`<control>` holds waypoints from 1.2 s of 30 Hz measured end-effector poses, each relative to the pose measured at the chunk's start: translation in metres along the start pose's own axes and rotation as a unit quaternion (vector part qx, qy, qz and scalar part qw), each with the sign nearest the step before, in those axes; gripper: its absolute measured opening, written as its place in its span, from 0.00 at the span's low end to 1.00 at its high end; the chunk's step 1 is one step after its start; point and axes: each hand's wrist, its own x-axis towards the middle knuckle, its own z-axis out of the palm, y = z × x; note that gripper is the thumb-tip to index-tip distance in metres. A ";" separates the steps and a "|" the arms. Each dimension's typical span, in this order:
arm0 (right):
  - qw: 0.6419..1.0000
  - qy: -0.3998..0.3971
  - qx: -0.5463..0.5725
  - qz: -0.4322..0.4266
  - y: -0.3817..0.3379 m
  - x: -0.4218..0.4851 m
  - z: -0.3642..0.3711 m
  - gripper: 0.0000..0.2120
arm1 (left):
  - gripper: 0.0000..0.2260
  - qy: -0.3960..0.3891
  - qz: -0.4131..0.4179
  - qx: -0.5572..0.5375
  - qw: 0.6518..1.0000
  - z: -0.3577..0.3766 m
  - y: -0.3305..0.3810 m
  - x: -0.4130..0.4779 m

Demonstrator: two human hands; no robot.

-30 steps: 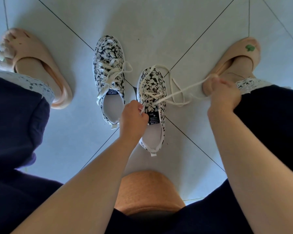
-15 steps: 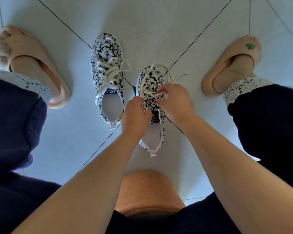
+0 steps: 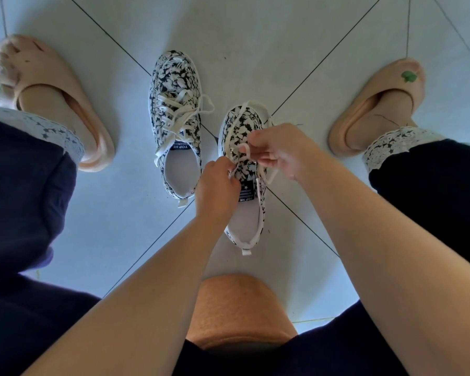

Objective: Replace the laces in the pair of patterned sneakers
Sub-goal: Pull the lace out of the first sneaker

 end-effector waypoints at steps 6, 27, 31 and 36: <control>0.864 -0.140 0.480 0.066 0.002 -0.013 -0.012 0.09 | 0.13 -0.008 0.036 0.014 0.999 -0.002 0.010 -0.005; 0.862 0.188 -0.399 -0.251 0.049 0.012 0.021 0.07 | 0.11 -0.019 -0.002 -0.005 1.000 -0.001 -0.005 -0.003; 0.975 0.155 -0.054 -0.150 0.020 -0.002 0.005 0.07 | 0.12 -0.024 -0.007 -0.010 1.000 -0.002 -0.006 -0.004; 0.842 -0.080 0.533 -0.028 -0.023 -0.032 -0.036 0.04 | 0.13 -0.025 -0.010 -0.019 0.999 -0.003 -0.004 -0.006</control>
